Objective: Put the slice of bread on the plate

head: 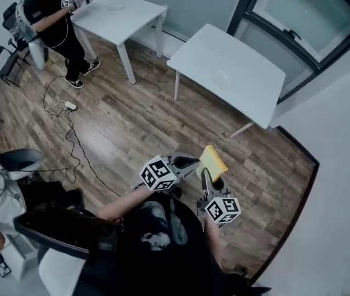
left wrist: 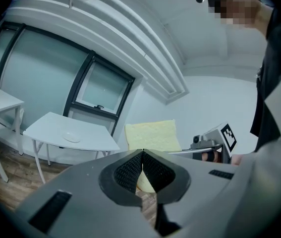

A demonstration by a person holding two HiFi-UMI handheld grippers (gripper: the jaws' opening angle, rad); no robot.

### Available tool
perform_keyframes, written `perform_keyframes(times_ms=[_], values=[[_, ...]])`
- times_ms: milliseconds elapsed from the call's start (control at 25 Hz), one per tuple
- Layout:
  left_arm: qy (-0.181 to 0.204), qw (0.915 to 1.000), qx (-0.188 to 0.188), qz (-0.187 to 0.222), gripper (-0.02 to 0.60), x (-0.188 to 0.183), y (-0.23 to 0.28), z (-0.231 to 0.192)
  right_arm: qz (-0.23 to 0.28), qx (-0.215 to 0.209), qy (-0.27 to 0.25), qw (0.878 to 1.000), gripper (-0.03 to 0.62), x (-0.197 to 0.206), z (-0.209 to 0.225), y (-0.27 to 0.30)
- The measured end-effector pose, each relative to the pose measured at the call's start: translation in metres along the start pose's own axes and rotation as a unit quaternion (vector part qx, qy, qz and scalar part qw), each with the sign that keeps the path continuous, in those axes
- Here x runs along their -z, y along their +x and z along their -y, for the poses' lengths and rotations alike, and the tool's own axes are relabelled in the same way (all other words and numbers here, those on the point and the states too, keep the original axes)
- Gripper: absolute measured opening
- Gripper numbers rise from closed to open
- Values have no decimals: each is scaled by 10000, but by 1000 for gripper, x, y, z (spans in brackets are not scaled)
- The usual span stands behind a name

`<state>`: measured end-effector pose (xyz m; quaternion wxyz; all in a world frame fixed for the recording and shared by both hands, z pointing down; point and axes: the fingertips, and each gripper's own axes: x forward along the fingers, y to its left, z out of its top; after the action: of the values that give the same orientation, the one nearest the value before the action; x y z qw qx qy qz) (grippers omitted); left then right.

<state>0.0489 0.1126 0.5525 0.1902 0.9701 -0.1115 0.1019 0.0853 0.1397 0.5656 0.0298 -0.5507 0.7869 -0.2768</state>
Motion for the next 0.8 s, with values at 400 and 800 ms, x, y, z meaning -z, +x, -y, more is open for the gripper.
perform_keyframes(times_ms=[400, 800], values=[[28, 10000, 59, -24, 6, -50, 20, -100, -97, 5, -114, 9999, 98, -49, 21, 100], [-688, 9971, -30, -310, 6, -35, 47, -185, -69, 287, -90, 9995, 98, -87, 65, 152]])
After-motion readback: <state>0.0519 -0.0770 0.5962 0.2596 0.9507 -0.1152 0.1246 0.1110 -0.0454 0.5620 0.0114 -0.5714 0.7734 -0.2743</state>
